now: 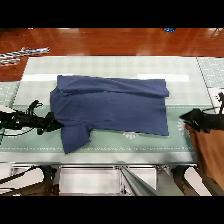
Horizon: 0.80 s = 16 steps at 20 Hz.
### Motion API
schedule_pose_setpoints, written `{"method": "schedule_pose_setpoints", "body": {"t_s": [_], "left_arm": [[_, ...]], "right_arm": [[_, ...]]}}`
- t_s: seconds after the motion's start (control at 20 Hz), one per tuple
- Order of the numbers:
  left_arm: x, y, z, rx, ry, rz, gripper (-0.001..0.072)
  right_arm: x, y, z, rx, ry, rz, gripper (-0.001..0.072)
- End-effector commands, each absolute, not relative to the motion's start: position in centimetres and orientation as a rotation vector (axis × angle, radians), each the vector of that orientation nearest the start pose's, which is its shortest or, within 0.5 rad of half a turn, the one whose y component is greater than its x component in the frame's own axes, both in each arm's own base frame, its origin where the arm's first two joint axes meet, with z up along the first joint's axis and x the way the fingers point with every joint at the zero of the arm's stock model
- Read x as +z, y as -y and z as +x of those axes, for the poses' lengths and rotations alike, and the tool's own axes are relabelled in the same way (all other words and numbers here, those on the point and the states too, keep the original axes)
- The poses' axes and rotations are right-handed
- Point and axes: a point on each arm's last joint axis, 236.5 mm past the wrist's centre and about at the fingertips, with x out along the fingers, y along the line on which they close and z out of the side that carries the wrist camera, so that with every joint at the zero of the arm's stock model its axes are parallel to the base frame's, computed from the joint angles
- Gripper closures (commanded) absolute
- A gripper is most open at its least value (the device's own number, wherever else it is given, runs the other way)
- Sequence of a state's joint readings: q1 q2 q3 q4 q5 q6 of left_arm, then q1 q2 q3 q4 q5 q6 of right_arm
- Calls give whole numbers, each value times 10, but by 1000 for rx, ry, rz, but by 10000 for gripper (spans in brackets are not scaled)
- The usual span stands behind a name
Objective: Fold the shirts.
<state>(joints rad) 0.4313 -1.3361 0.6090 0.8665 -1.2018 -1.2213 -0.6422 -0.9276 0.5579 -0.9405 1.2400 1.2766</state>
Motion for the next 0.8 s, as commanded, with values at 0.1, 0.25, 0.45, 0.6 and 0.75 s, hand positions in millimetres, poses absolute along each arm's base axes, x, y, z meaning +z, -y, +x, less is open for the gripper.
{"method": "schedule_pose_setpoints", "body": {"t_s": [0.1, 0.25, 0.45, 0.6, 0.75], "left_arm": [[-101, 48, 251, -243, -1571, -897, 687], [-101, 48, 252, -243, -1570, -896, 688], [-101, 48, 252, -242, -1570, -898, 687], [-100, 49, 254, -245, -1562, -908, 687], [-98, 49, 258, -246, -1546, -919, 687]], "right_arm": [[-80, 3, 205, -66, -1383, 926, 304], [-86, -7, 202, -51, -1424, 914, 304], [-101, -24, 207, -8, -1480, 967, 304], [-107, -42, 226, 44, -1467, 998, 305], [-105, -55, 259, 86, -1430, 978, 338]]}}
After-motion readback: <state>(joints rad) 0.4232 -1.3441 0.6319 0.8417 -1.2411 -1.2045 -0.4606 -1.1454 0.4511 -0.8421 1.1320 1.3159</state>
